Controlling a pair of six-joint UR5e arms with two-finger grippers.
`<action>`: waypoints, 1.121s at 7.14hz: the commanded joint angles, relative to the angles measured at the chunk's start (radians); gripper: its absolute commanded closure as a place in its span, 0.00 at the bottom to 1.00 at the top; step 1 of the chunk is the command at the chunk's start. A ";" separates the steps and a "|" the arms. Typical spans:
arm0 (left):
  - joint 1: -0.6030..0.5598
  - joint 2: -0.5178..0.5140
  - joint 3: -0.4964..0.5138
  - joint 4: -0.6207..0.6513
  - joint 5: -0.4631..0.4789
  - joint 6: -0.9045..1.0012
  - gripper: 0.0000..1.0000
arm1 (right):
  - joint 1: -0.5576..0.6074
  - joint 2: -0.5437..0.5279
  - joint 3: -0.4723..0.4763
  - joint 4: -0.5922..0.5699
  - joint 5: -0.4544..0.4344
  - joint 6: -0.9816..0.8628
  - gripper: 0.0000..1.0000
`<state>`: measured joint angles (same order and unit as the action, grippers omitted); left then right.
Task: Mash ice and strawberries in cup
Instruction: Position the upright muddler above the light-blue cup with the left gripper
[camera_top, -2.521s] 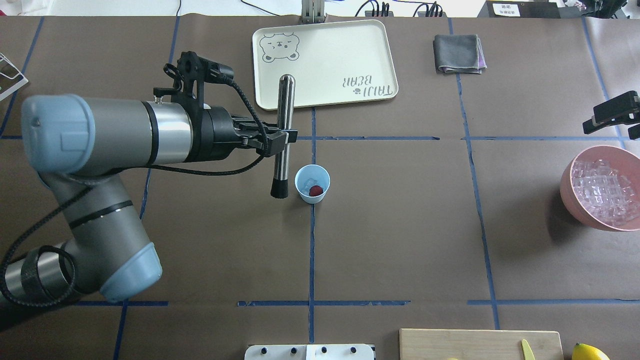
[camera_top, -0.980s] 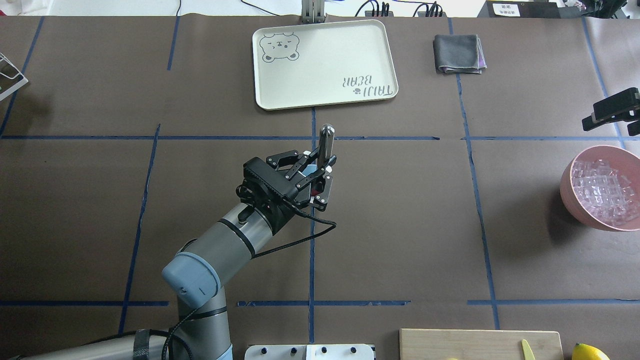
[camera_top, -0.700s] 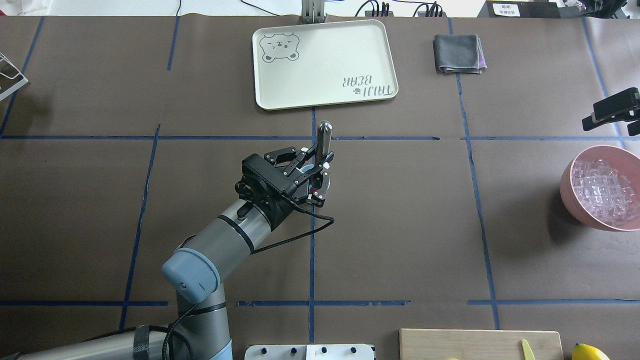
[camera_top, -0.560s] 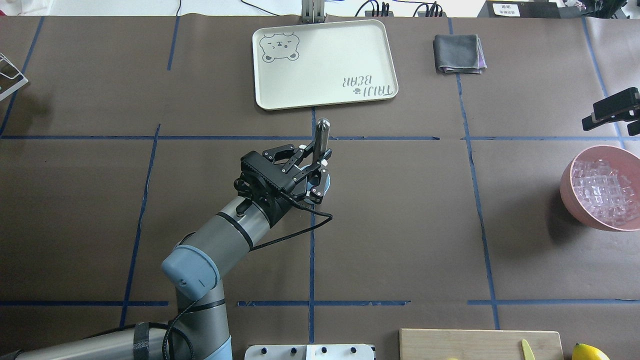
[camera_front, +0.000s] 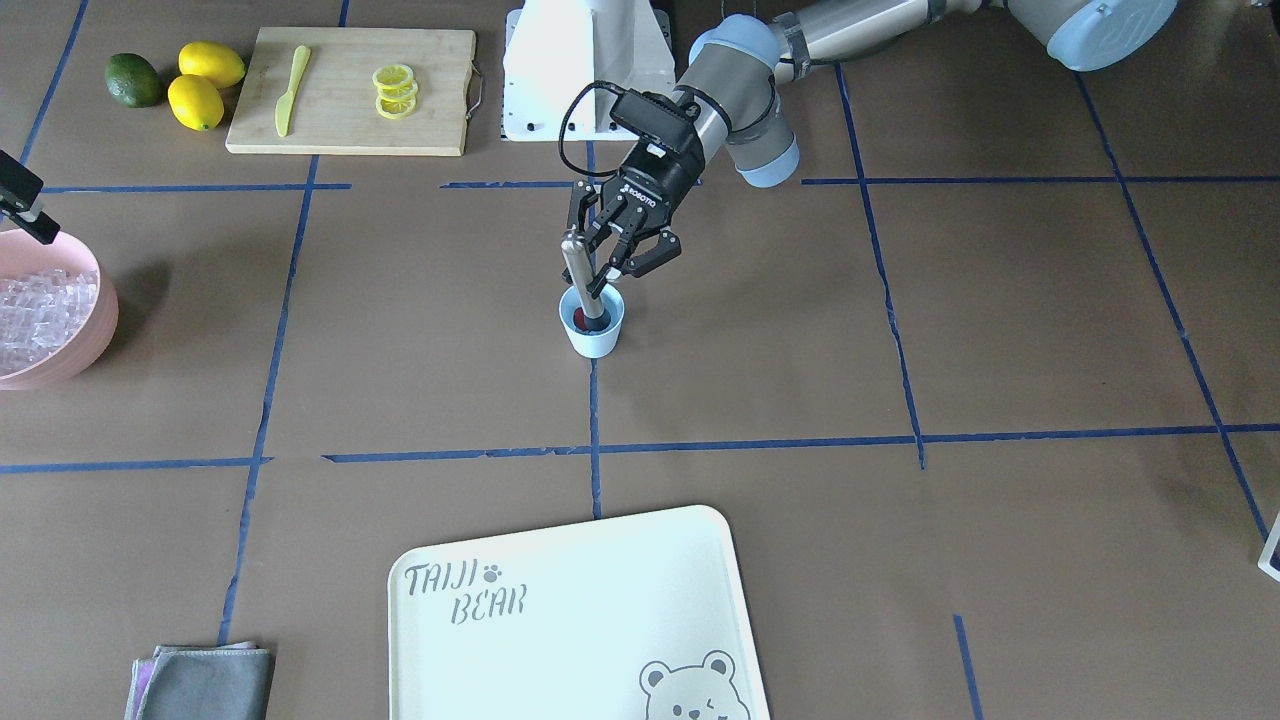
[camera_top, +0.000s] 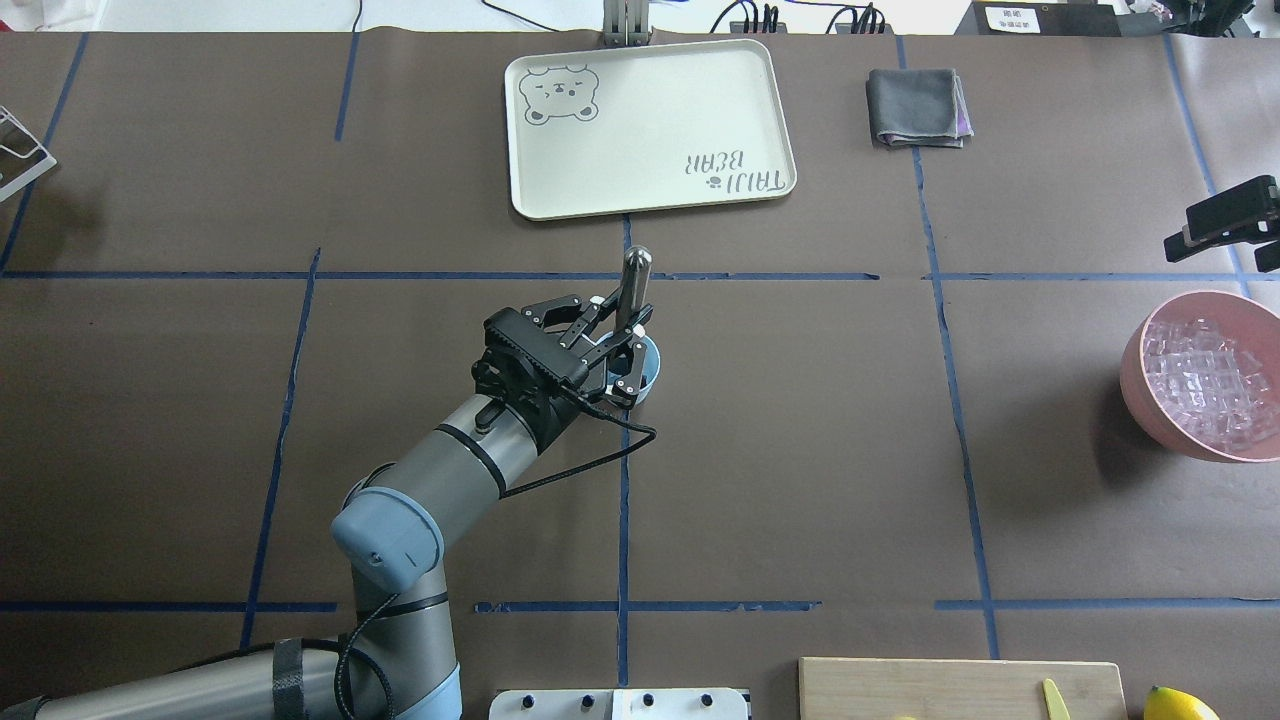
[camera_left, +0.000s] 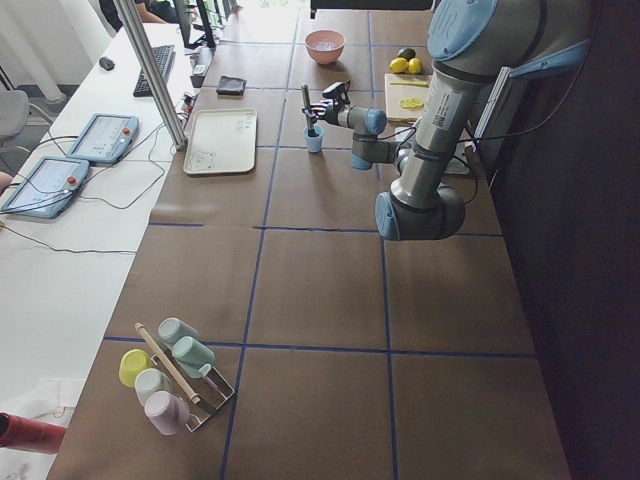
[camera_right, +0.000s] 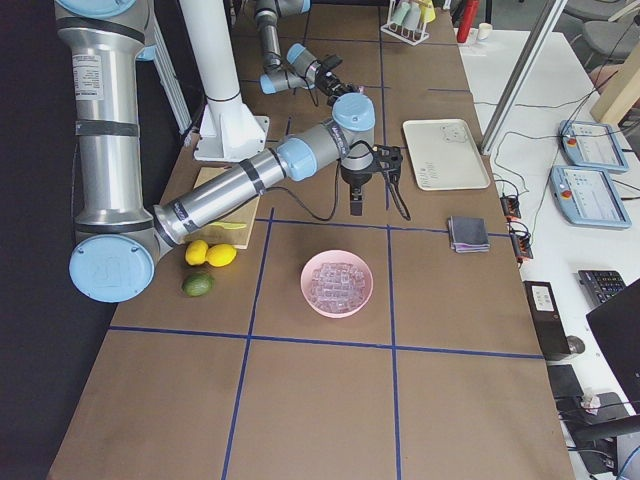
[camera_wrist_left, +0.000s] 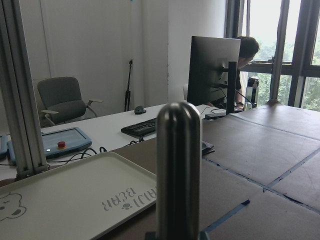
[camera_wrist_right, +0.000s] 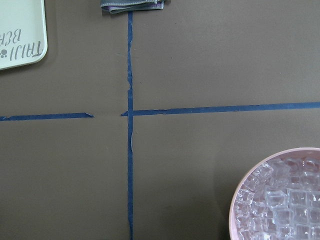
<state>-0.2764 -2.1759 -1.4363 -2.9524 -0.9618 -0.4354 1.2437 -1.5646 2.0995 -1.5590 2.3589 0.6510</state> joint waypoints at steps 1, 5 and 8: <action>0.000 -0.001 0.004 -0.002 0.000 0.000 0.98 | -0.001 0.000 -0.001 0.001 0.000 -0.002 0.00; 0.005 -0.002 0.002 0.003 0.000 0.001 0.98 | -0.001 0.000 0.001 0.001 0.000 -0.002 0.00; 0.005 -0.030 -0.291 0.419 -0.006 -0.003 1.00 | 0.000 0.000 0.007 0.001 0.002 -0.002 0.00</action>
<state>-0.2721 -2.2018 -1.5677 -2.7757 -0.9635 -0.4358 1.2439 -1.5647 2.1038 -1.5585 2.3603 0.6489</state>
